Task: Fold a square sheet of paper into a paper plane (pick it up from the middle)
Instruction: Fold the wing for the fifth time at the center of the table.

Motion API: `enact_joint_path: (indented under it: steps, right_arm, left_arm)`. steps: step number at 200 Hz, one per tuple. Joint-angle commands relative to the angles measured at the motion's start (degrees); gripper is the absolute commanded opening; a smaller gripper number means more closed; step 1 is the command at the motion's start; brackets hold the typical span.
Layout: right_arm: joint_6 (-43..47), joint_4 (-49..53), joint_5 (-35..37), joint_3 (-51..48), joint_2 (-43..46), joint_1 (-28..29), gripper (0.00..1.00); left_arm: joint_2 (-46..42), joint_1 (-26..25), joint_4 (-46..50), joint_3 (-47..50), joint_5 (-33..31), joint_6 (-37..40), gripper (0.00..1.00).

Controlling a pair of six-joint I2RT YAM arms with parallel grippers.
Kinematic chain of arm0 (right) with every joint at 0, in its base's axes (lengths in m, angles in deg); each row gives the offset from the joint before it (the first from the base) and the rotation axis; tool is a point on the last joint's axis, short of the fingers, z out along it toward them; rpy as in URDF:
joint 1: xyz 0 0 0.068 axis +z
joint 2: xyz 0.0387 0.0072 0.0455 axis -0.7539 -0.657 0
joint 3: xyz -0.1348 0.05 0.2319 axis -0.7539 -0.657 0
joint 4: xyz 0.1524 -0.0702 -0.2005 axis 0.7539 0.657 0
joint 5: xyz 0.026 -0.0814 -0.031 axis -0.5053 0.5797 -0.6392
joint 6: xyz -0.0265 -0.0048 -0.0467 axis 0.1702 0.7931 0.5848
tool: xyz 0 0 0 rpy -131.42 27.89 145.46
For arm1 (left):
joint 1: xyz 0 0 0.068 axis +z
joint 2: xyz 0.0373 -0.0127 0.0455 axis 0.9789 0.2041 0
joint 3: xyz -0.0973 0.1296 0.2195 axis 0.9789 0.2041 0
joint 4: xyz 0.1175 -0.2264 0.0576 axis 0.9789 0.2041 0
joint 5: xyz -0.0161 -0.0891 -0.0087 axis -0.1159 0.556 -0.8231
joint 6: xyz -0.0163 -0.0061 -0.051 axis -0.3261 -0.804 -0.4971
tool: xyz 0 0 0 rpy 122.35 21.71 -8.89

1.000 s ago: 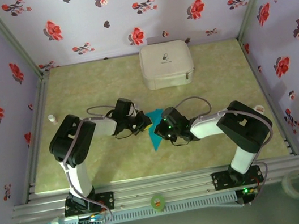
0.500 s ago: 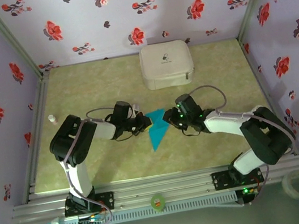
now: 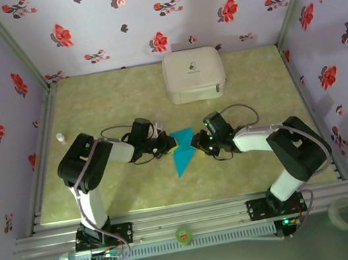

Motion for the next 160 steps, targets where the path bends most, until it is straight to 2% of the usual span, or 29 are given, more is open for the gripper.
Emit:
enact_joint_path:
  steps: [1, 48, 105, 160]
  right_arm:
    - [-0.1, -6.5, -2.7, 0.4, -1.0, -0.4, 0.33]
    - [1.7, -10.2, -6.4, 0.3, -2.6, -1.9, 0.27]
    - [7.2, -7.3, -11.6, 2.6, -5.3, -3.6, 0.25]
    - [11.4, -4.4, -13.6, 4.9, -6.9, -5.2, 0.25]
  left_arm:
    - [1.1, 0.0, 3.0, 1.3, 2.0, 1.5, 0.00]
    - [1.2, 0.3, 3.4, 0.9, 2.5, 1.9, 0.00]
    - [1.1, 0.4, 4.1, 0.6, 2.7, 2.4, 0.00]
    - [0.9, 0.5, 3.9, 0.6, 2.8, 2.6, 0.00]
